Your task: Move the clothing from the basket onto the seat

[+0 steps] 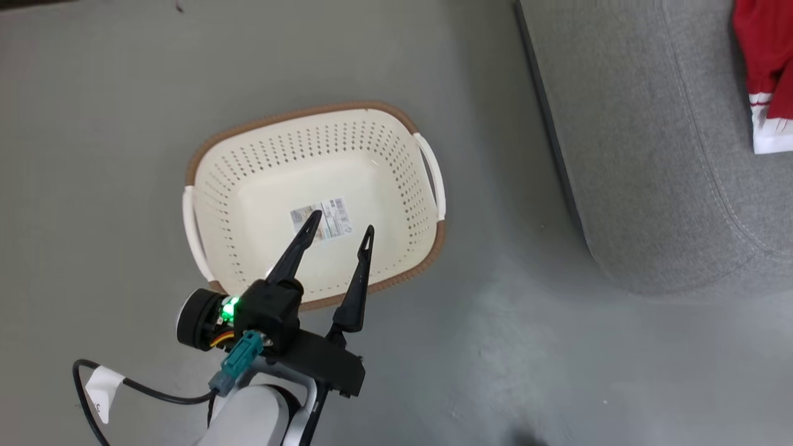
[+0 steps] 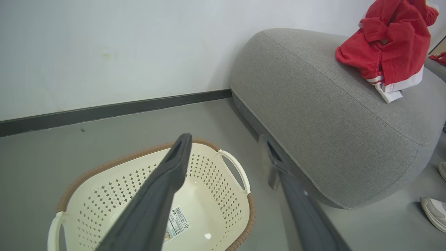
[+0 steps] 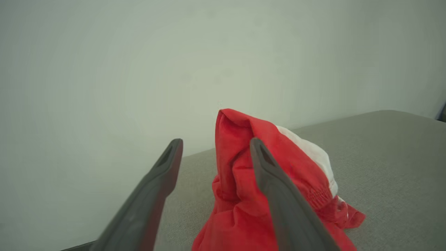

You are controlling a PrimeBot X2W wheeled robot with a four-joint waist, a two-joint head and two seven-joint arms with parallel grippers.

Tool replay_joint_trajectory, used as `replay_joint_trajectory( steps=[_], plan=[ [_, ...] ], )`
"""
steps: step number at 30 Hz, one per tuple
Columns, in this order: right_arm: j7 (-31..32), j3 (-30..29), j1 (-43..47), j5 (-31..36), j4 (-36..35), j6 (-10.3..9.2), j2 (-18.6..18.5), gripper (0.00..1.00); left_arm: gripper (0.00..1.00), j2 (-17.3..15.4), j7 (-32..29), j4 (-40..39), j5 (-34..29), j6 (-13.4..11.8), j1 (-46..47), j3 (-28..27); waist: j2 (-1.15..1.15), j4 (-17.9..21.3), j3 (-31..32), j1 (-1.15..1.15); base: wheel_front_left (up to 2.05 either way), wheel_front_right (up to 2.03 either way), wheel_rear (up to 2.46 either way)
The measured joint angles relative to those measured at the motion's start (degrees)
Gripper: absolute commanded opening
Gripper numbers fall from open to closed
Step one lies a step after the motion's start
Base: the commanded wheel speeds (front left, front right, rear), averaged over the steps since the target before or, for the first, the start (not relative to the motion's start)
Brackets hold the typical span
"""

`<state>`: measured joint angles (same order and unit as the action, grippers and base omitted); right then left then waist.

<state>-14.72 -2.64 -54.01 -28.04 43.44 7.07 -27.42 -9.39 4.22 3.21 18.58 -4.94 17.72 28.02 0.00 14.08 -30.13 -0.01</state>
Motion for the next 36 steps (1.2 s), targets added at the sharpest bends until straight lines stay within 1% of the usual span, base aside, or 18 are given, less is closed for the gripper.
replay_joint_trajectory(
  steps=[6, 9, 15, 19, 21, 24, 26, 36],
  plan=[
    [0.0, 0.3, 7.5, -1.0, -4.7, 0.00, 3.8, 1.00, 1.00, 3.4, 3.1, 4.8, 3.0, -0.2, 0.0, -1.6, 0.00, -2.8, 4.4, 0.00, 0.00, 0.00, 0.00],
    [0.0, 0.4, 11.5, -1.2, -5.8, 0.00, 5.3, 1.00, 1.00, 4.5, 4.4, 7.4, 3.8, -0.6, -0.1, -2.5, 0.00, -4.4, 6.6, 0.00, 0.00, 0.00, 0.00],
    [0.0, 0.6, 17.1, -1.7, -6.5, 0.00, 7.8, 1.00, 1.00, 4.5, 7.2, 13.0, 5.9, -0.6, -1.4, -5.0, 0.00, -7.6, 11.3, 0.00, 0.00, 0.00, 0.00],
    [0.0, 1.9, 21.5, -1.5, -6.4, 0.00, 9.1, 1.00, 1.00, 4.5, 8.0, 16.4, 6.6, -0.8, -3.4, -6.3, 0.00, -9.5, 14.6, -0.01, 0.00, 0.00, 0.00],
    [0.0, 3.1, 23.8, -1.0, -6.5, 0.00, 10.5, 1.00, 1.00, 4.5, 8.2, 17.7, 6.9, -1.1, -4.4, -7.2, -0.01, -10.4, 16.3, -0.01, 0.00, 0.00, 0.00],
    [0.0, 5.5, 27.2, -0.5, -6.8, 0.00, 12.4, 1.00, 1.00, 4.5, 8.6, 18.9, 7.2, -1.1, -5.6, -7.9, 0.00, -11.7, 18.8, 0.00, 0.00, 0.00, 0.00],
    [0.0, 7.4, 28.9, -0.4, -7.1, 0.00, 13.0, 1.00, 1.00, 4.5, 8.6, 19.3, 7.5, -1.1, -6.1, -8.5, 0.00, -12.5, 20.4, 0.00, 0.00, 0.00, 0.00],
    [0.0, 11.1, 34.6, -0.2, -9.6, 0.00, 16.4, 1.00, 1.00, 4.3, 9.5, 21.7, 7.8, -1.1, -6.8, -9.9, 0.00, -16.4, 26.2, 0.00, 0.00, 0.00, 0.00]
  ],
)
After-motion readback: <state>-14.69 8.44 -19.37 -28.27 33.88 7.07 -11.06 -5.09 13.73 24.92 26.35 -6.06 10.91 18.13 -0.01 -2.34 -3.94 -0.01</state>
